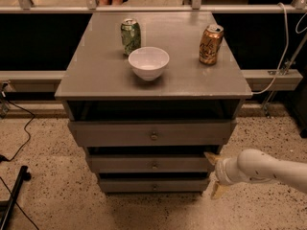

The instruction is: Open middle drawer

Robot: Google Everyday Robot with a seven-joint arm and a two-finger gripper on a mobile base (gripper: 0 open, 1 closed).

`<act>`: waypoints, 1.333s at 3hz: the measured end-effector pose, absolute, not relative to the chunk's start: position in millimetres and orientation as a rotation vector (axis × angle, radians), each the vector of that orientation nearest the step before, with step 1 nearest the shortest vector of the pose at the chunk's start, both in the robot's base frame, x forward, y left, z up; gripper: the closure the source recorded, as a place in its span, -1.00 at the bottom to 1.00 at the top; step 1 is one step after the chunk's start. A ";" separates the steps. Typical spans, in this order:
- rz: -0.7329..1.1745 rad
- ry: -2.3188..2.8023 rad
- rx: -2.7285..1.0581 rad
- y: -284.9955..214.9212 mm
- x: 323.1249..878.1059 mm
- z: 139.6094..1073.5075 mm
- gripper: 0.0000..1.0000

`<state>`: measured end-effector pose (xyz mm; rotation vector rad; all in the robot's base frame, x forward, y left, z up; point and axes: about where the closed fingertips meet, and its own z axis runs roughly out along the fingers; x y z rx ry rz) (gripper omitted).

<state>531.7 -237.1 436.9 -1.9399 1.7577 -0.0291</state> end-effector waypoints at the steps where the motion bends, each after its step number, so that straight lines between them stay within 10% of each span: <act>1: -0.020 1.716 -1.990 -225.4 547.5 426.0 -1.00; 2: -0.040 1.706 -2.016 -221.7 560.3 421.6 -1.00; 4: -0.069 1.716 -2.018 -220.7 574.2 419.7 -0.38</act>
Offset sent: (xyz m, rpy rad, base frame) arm 0.0456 0.0167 -0.0178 -0.0650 -0.0121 0.0720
